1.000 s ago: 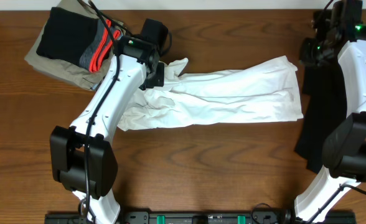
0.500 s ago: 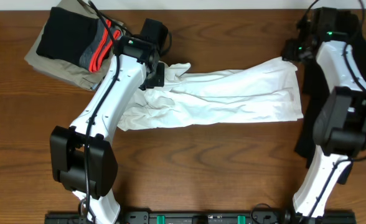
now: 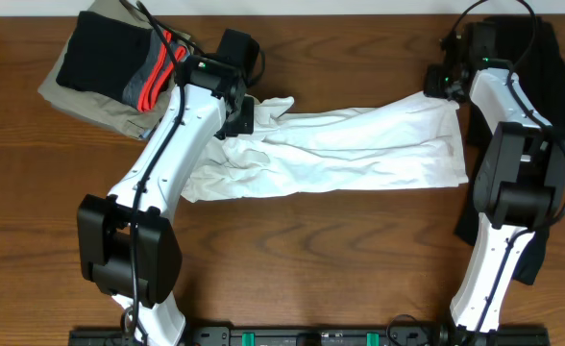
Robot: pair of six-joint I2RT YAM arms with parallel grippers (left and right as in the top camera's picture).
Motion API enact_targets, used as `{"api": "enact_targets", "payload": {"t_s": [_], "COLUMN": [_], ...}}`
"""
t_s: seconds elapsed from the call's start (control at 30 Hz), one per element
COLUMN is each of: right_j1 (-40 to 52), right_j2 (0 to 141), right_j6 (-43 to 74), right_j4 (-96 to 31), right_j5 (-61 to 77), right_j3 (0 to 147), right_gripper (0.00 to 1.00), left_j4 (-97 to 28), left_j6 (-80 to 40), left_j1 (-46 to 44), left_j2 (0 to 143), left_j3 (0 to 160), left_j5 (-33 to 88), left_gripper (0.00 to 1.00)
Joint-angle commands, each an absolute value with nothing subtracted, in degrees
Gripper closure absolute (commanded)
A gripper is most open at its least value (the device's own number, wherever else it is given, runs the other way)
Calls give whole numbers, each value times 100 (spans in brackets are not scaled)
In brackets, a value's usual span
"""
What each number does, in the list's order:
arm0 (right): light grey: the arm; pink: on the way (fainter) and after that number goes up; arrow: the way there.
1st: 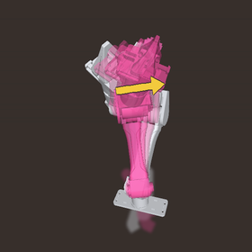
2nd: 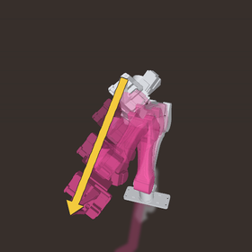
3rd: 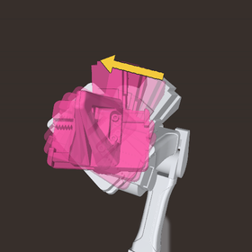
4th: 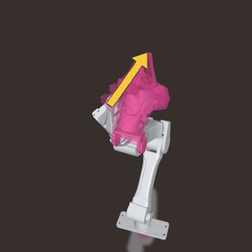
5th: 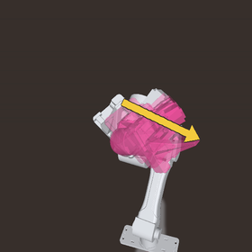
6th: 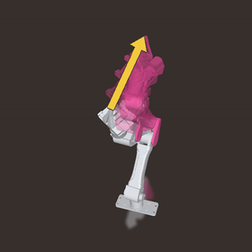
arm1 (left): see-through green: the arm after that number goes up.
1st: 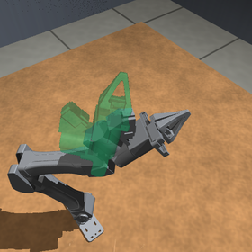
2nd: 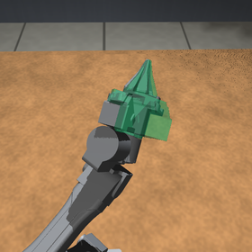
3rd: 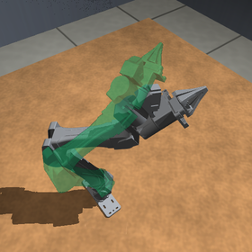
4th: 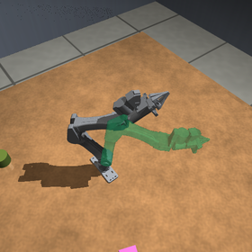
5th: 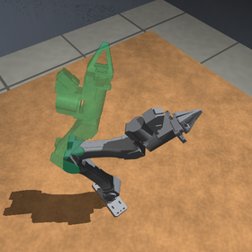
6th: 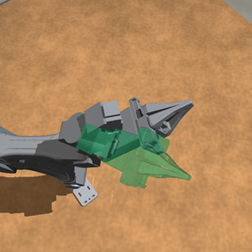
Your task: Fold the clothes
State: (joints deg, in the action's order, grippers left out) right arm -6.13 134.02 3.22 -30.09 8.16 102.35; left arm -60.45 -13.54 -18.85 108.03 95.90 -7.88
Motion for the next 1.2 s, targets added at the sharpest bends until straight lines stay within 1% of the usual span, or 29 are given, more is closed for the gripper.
{"api": "enact_targets", "payload": {"t_s": [0.0,0.03,0.07,0.1,0.13,0.3,0.47,0.6,0.63,0.67,0.7,0.73,0.77,0.9,1.03,1.17], "right_j1": [-596,-596,-596,-596,-598,-604,-602,-602,-602,-602,-604,-604,-604,-637,-698,-760], "right_j2": [13546,13546,13546,13546,13546,13546,13570,13662,13670,13688,13688,13688,13688,13673,13659,13603], "right_j6": [340,338,338,338,338,336,338,336,338,338,344,388,423,499,576,574], "right_j4": [-2993,-2993,-2995,-3000,-3002,-3009,-3098,-3225,-3260,-3277,-3288,-3291,-3277,-3232,-3393,-3907], "right_j5": [679,624,561,508,458,445,447,449,449,449,451,449,447,449,526,696], "right_j3": [10219,10219,10219,10219,10219,10219,10219,10217,10217,10217,10217,10217,10219,10261,10444,10851], "right_gripper": [70,69,66,57,51,48,50,56,60,69,84,92,95,99,99,99], "left_j4": [-6084,-6082,-6082,-6082,-6082,-6082,-6082,-6082,-6082,-6082,-6082,-6082,-6082,-6082,-6082,-6082], "left_j6": [-1406,-1409,-1406,-1409,-1406,-1409,-1409,-1409,-1409,-1406,-1406,-1409,-1406,-1409,-1406,-1406], "left_j1": [-1872,-1872,-1872,-1872,-1872,-1872,-1872,-1872,-1872,-1872,-1872,-1872,-1872,-1872,-1870,-1831], "left_j2": [10818,10818,10818,10818,10818,10818,10818,10818,10818,10818,10818,10818,10818,10818,10818,10818], "left_j3": [9568,9568,9568,9568,9568,9568,9568,9568,9568,9568,9568,9568,9568,9568,9568,9568], "left_j5": [-814,-814,-814,-814,-814,-814,-814,-814,-814,-814,-814,-814,-814,-816,-821,-821], "left_gripper": [94,94,94,94,94,94,94,94,94,94,94,94,94,94,94,94]}}
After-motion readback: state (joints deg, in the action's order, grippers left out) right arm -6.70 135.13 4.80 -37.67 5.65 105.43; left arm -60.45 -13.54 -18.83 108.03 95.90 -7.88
